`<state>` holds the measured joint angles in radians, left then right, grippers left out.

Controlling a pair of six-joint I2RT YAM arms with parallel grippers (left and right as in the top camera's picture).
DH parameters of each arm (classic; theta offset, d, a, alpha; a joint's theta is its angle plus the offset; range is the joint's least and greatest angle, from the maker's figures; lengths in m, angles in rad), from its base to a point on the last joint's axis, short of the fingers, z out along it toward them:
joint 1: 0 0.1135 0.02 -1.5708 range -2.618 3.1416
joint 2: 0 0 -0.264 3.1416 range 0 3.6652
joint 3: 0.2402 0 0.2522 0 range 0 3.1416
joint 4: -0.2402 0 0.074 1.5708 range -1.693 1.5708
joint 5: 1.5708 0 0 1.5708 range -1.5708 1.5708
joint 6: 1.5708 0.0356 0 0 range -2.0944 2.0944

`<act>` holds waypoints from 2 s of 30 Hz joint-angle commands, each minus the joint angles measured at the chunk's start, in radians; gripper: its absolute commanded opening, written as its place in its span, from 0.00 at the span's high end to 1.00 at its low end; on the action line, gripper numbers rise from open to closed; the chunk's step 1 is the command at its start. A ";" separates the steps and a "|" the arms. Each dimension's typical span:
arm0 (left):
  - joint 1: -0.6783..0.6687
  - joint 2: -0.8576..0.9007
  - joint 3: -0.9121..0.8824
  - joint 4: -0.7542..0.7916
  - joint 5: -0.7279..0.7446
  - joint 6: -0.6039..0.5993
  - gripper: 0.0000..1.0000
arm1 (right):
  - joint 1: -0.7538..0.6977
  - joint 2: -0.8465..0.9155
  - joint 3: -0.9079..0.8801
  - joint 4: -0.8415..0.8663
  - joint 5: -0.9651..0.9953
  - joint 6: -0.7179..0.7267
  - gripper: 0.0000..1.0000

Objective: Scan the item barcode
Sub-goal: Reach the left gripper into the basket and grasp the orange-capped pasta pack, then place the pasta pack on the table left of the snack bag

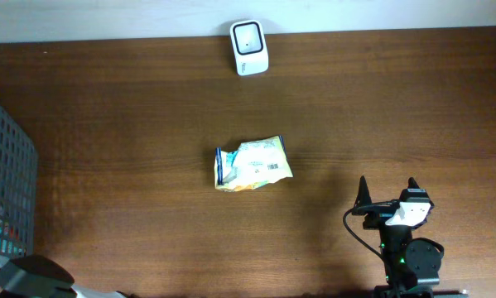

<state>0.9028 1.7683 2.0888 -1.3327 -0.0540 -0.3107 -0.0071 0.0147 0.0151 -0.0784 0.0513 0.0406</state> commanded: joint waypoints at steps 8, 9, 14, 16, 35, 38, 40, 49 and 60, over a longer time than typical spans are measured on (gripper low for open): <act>0.003 0.011 -0.223 0.185 0.039 0.252 0.02 | -0.006 -0.008 -0.004 -0.009 0.012 -0.007 0.01; 0.003 0.018 -0.244 0.204 0.039 0.269 0.03 | -0.006 -0.007 -0.004 -0.009 0.013 -0.007 0.01; 0.005 0.152 -0.273 0.333 0.019 0.373 0.05 | -0.006 -0.008 -0.004 -0.009 0.013 -0.007 0.01; 0.005 0.209 -0.272 0.405 -0.016 0.374 0.04 | -0.006 -0.008 -0.004 -0.009 0.013 -0.007 0.01; 0.017 0.523 -0.272 0.502 -0.100 0.417 0.83 | -0.006 -0.008 -0.004 -0.009 0.013 -0.006 0.01; 0.017 0.511 -0.254 0.475 -0.100 0.406 1.00 | -0.006 -0.008 -0.004 -0.009 0.013 -0.007 0.01; 0.016 0.478 -0.210 0.449 -0.098 0.364 1.00 | -0.006 -0.008 -0.004 -0.009 0.012 -0.007 0.01; -0.063 0.058 0.235 0.407 -0.066 0.388 1.00 | -0.006 -0.008 -0.004 -0.009 0.013 -0.007 0.01; -0.616 -0.039 0.105 0.018 0.197 0.320 1.00 | -0.006 -0.008 -0.004 -0.009 0.012 -0.007 0.01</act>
<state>0.4065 1.6688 2.3001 -1.2907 0.1005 0.0734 -0.0071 0.0147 0.0151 -0.0784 0.0513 0.0406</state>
